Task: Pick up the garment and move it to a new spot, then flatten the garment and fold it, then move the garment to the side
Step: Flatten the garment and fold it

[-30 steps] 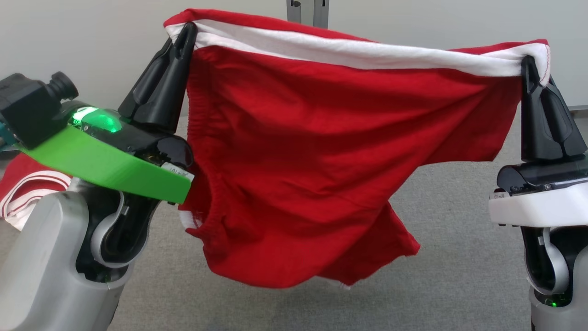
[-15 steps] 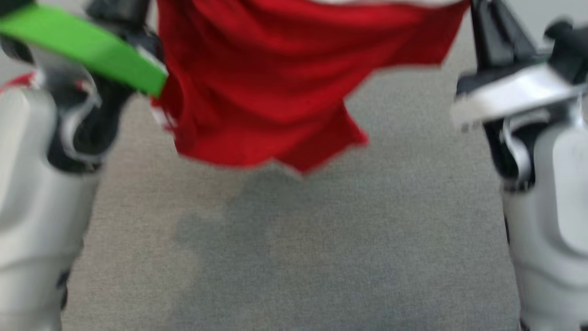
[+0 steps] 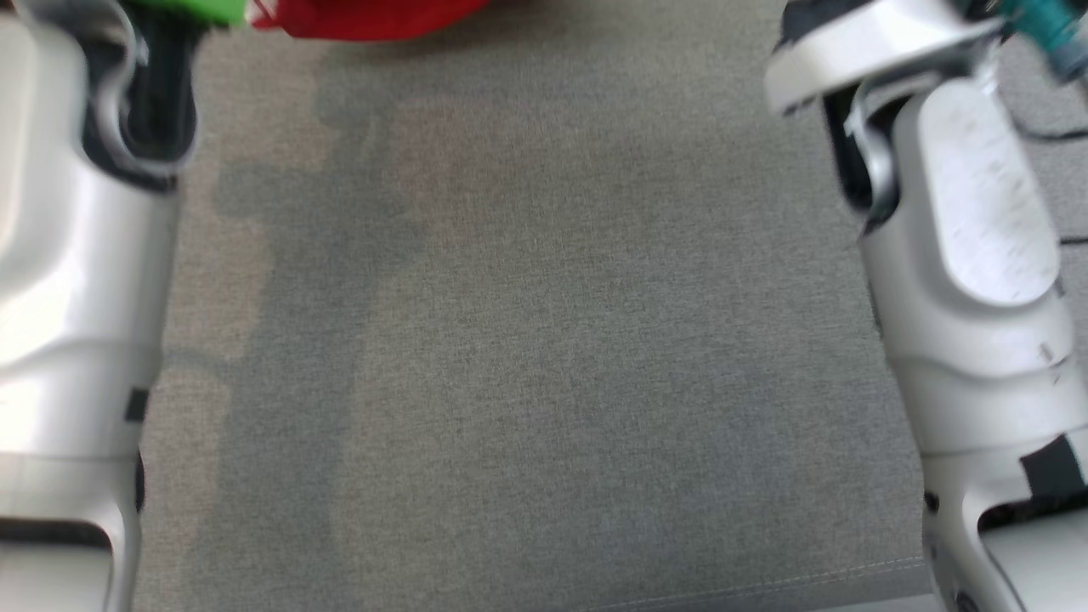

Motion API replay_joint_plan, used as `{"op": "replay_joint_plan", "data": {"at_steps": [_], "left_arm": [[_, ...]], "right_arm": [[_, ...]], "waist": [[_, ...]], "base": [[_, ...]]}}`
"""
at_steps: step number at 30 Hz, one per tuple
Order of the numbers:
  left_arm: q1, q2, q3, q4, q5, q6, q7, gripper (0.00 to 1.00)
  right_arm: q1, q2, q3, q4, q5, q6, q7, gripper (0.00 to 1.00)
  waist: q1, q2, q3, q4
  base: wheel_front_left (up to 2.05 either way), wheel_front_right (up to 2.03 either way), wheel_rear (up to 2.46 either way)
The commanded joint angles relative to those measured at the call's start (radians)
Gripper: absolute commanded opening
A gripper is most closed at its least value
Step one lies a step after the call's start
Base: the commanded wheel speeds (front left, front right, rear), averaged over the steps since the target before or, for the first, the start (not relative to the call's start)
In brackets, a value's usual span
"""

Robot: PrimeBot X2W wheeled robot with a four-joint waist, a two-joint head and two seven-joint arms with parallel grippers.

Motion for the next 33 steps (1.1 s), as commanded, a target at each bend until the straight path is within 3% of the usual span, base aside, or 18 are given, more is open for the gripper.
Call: {"op": "replay_joint_plan", "data": {"at_steps": [1, 7, 15, 25, 33], "left_arm": [[0.050, 0.000, -0.009, 0.013, -0.010, -0.010, -0.019, 0.00], [0.243, 0.013, -0.047, -0.036, -0.023, -0.026, -0.101, 0.00], [0.499, 0.026, -0.037, -0.247, 0.017, -0.017, -0.130, 0.00], [0.832, 0.014, -0.062, -0.488, 0.084, 0.049, -0.130, 0.00], [1.071, 0.025, -0.076, -0.665, 0.067, 0.134, -0.124, 0.00]], "right_arm": [[0.040, 0.000, 0.016, 0.017, 0.019, -0.001, -0.015, 0.00], [0.196, -0.001, 0.011, -0.006, 0.077, -0.001, -0.039, 0.00], [0.437, -0.001, -0.029, -0.205, 0.106, -0.001, -0.039, 0.00], [0.744, -0.001, -0.069, -0.377, 0.104, -0.001, -0.033, 0.00], [0.978, -0.001, -0.099, -0.563, 0.069, -0.002, 0.053, 0.00]], "waist": [[-0.0001, 0.0000, 0.074, -0.016], [-0.0001, 0.0000, 0.076, 0.000], [-0.0001, 0.0000, 0.017, 0.028], [-0.0001, 0.0000, -0.162, 0.043], [-0.0001, 0.0000, -0.271, 0.054]], "base": [[0.00, 0.00, 0.00], [0.00, 0.00, 0.00], [0.00, 0.00, 0.00], [0.00, 0.00, 0.00], [0.00, 0.00, 0.00]]}}
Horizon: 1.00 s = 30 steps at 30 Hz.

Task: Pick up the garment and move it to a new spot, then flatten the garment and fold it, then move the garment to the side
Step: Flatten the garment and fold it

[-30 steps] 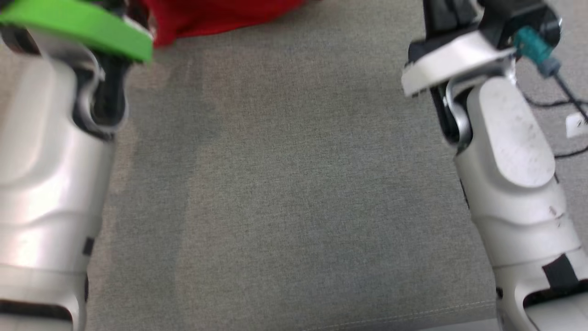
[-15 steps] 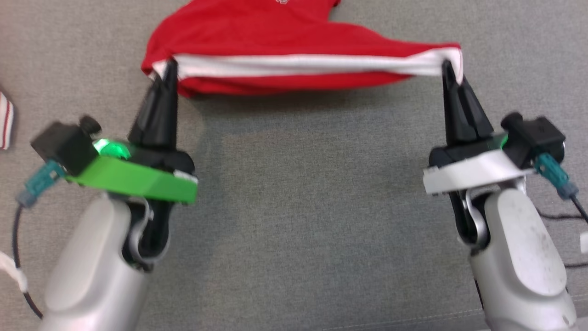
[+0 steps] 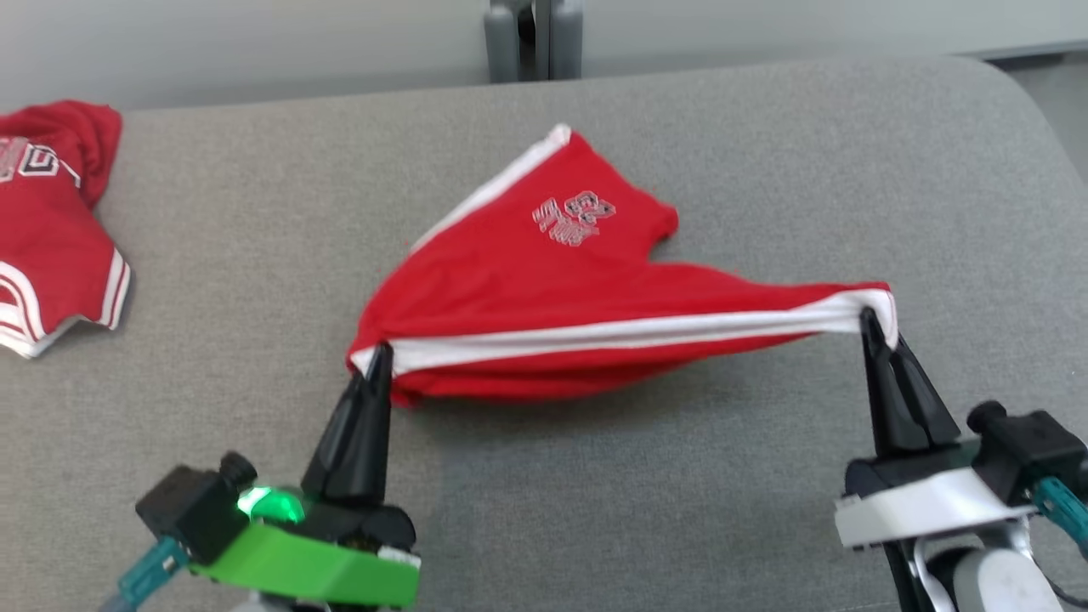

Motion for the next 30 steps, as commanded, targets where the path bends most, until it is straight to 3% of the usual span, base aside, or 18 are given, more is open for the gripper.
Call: {"op": "replay_joint_plan", "data": {"at_steps": [1, 8, 15, 21, 30], "left_arm": [[0.040, 0.005, -0.003, -0.026, -0.003, 0.016, 0.004, 0.00], [0.121, -0.013, -0.044, -0.075, -0.022, 0.046, 0.030, 0.00], [0.113, -0.075, -0.070, 0.003, -0.093, 0.040, 0.057, 0.00], [0.052, -0.149, -0.059, 0.122, -0.184, 0.029, 0.087, 0.00], [-0.122, -0.222, -0.053, 0.319, -0.339, 0.046, 0.140, 0.00]], "right_arm": [[0.038, -0.003, -0.011, -0.036, -0.013, -0.002, 0.016, 0.00], [0.120, -0.003, -0.054, -0.140, -0.034, -0.002, 0.082, 0.00], [0.042, -0.003, -0.066, -0.089, -0.085, -0.002, 0.094, 0.00], [-0.106, -0.009, -0.062, 0.050, -0.140, -0.002, 0.129, 0.00], [-0.409, -0.102, -0.003, 0.360, -0.151, -0.002, 0.181, 0.00]], "waist": [[0.0000, 0.0000, -0.063, 0.017], [0.0000, 0.0000, -0.045, 0.046], [0.0000, 0.0000, 0.003, 0.112], [0.0000, 0.0000, 0.048, 0.183], [0.0000, 0.0000, 0.120, 0.269]], "base": [[0.00, 0.00, 0.00], [0.00, 0.00, 0.00], [0.00, 0.00, 0.00], [0.00, 0.00, 0.00], [0.00, 0.00, 0.00]]}}
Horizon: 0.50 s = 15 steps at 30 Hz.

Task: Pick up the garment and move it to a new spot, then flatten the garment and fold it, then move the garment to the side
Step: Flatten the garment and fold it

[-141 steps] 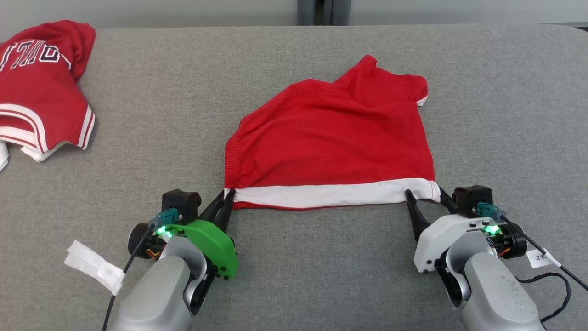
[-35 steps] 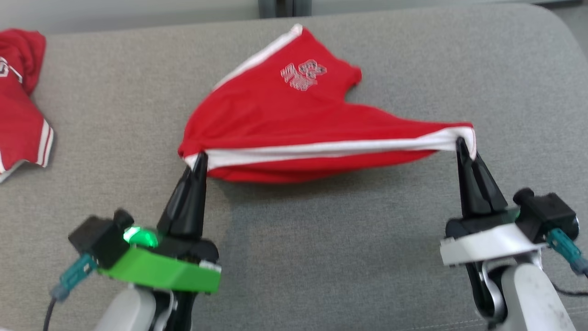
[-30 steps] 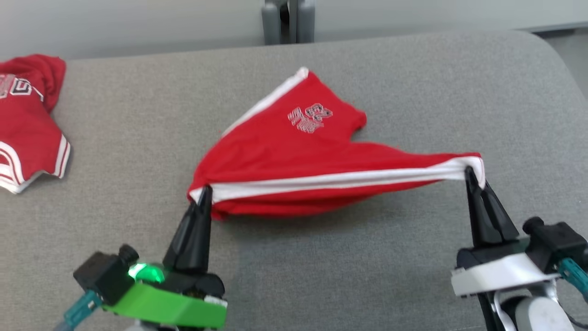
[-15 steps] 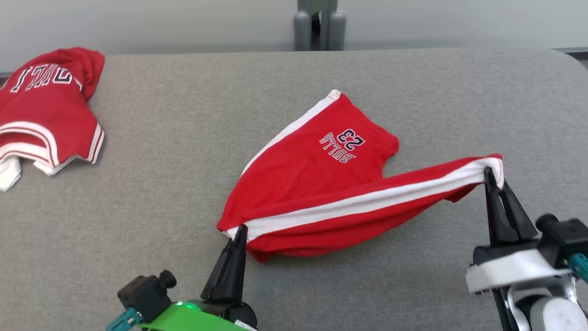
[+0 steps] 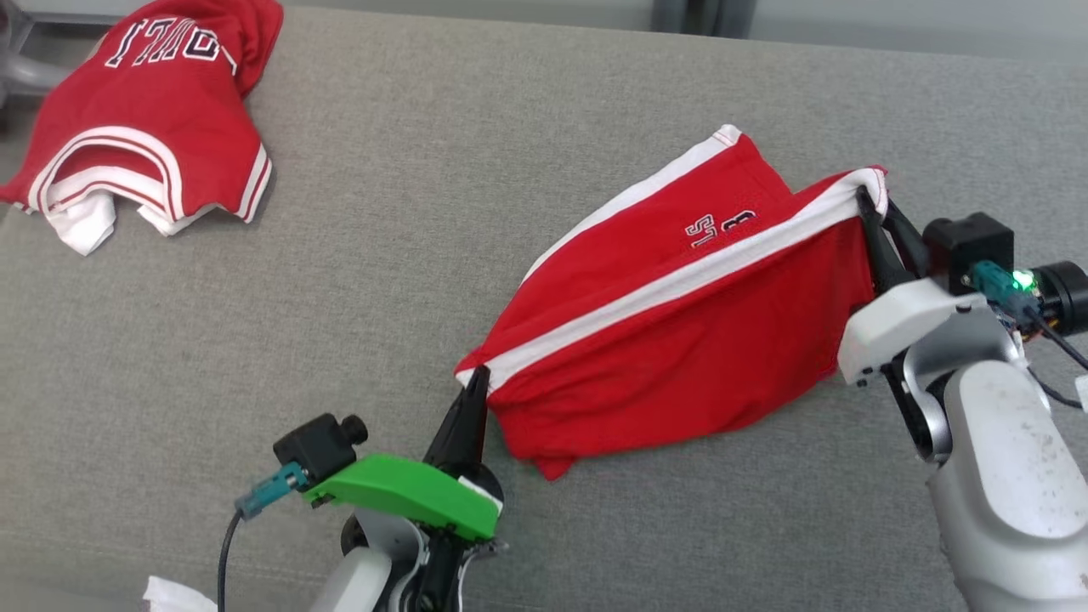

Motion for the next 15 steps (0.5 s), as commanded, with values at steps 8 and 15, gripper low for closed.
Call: {"op": "replay_joint_plan", "data": {"at_steps": [8, 15], "left_arm": [[-0.181, -0.008, -0.040, 0.127, -0.082, -0.006, -0.037, 0.00], [-0.260, -0.008, -0.116, 0.184, -0.154, -0.002, -0.086, 0.00]], "right_arm": [[-0.236, -0.063, 0.079, 0.246, 0.002, -0.002, 0.008, 0.00], [-0.380, -0.090, 0.148, 0.418, 0.018, -0.002, 0.001, 0.00]], "waist": [[0.0000, 0.0000, 0.105, 0.097], [0.0000, 0.0000, 0.130, 0.125]], "base": [[0.00, 0.00, 0.00], [0.00, 0.00, 0.00]]}}
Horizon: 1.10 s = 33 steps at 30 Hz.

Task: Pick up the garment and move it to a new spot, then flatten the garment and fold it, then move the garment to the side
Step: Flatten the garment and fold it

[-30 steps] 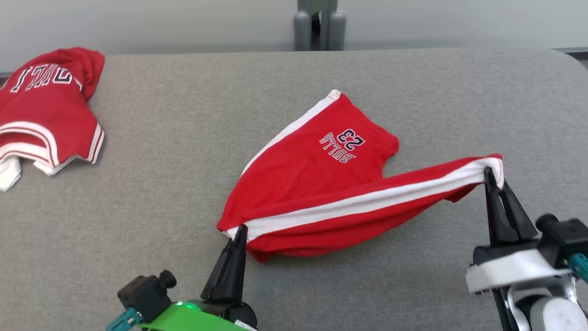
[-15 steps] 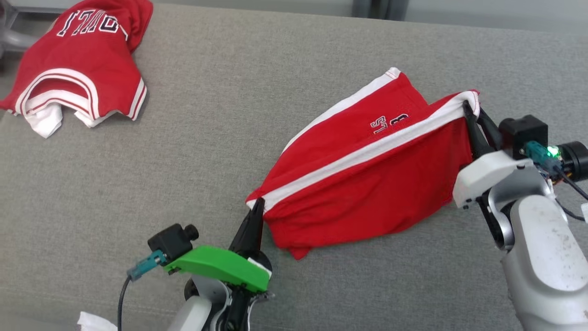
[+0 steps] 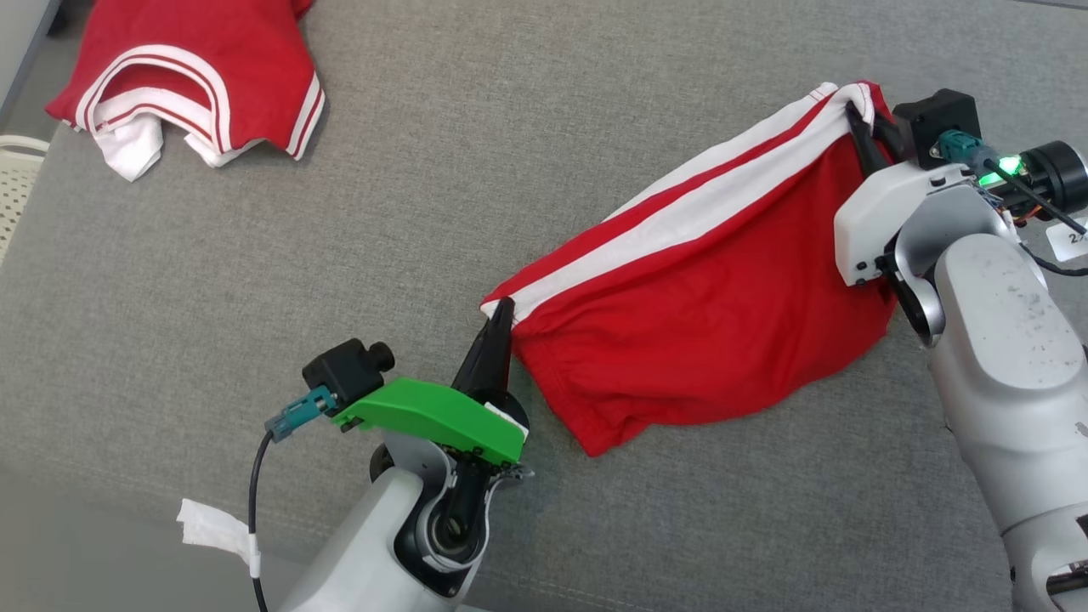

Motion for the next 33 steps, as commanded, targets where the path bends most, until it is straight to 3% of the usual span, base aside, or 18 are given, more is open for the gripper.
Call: {"op": "replay_joint_plan", "data": {"at_steps": [1, 6, 7, 8, 9, 10, 11, 21, 33], "left_arm": [[-0.025, 0.002, -0.008, 0.007, -0.017, 0.001, -0.011, 0.00], [-0.049, 0.002, -0.043, 0.027, -0.058, 0.011, -0.037, 0.00], [-0.051, 0.002, -0.048, 0.031, -0.063, 0.015, -0.041, 0.00], [-0.054, 0.002, -0.053, 0.035, -0.070, 0.017, -0.045, 0.00], [-0.057, 0.002, -0.058, 0.039, -0.071, 0.022, -0.047, 0.37], [-0.060, 0.002, -0.062, 0.041, -0.076, 0.025, -0.050, 0.75], [-0.061, 0.002, -0.065, 0.043, -0.077, 0.027, -0.053, 1.00], [-0.012, 0.048, -0.044, 0.022, 0.069, 0.059, -0.067, 1.00], [0.105, 0.147, 0.104, -0.134, 0.353, 0.127, -0.067, 1.00]], "right_arm": [[-0.029, -0.006, 0.008, 0.026, 0.006, -0.002, -0.008, 0.00], [-0.095, -0.007, 0.039, 0.130, 0.015, -0.001, -0.025, 0.00], [-0.106, -0.008, 0.042, 0.147, 0.015, -0.001, -0.028, 0.07], [-0.116, -0.007, 0.044, 0.169, 0.015, -0.002, -0.031, 0.37], [-0.123, -0.006, 0.044, 0.185, 0.016, -0.002, -0.033, 1.00], [-0.132, -0.005, 0.044, 0.204, 0.016, -0.001, -0.040, 1.00], [-0.139, -0.003, 0.044, 0.219, 0.017, -0.001, -0.044, 1.00], [-0.163, -0.013, 0.061, 0.335, 0.045, -0.001, -0.094, 1.00], [-0.126, -0.057, 0.116, 0.406, 0.140, -0.001, -0.043, 1.00]], "waist": [[0.0000, 0.0000, 0.016, 0.018], [0.0000, 0.0000, 0.017, 0.030], [0.0000, 0.0000, 0.016, 0.031], [0.0000, 0.0000, 0.015, 0.032], [0.0000, 0.0000, 0.013, 0.032], [0.0000, 0.0000, 0.011, 0.033], [0.0000, 0.0000, 0.009, 0.033], [0.0000, 0.0000, -0.043, 0.011], [0.0000, 0.0000, -0.116, 0.010]], "base": [[0.00, 0.00, 0.00], [0.00, 0.00, 0.00], [0.00, 0.00, 0.00], [0.00, 0.00, 0.00], [0.00, 0.00, 0.00], [0.00, 0.00, 0.00], [0.00, 0.00, 0.00], [0.00, 0.00, 0.00], [0.00, 0.00, 0.00]]}}
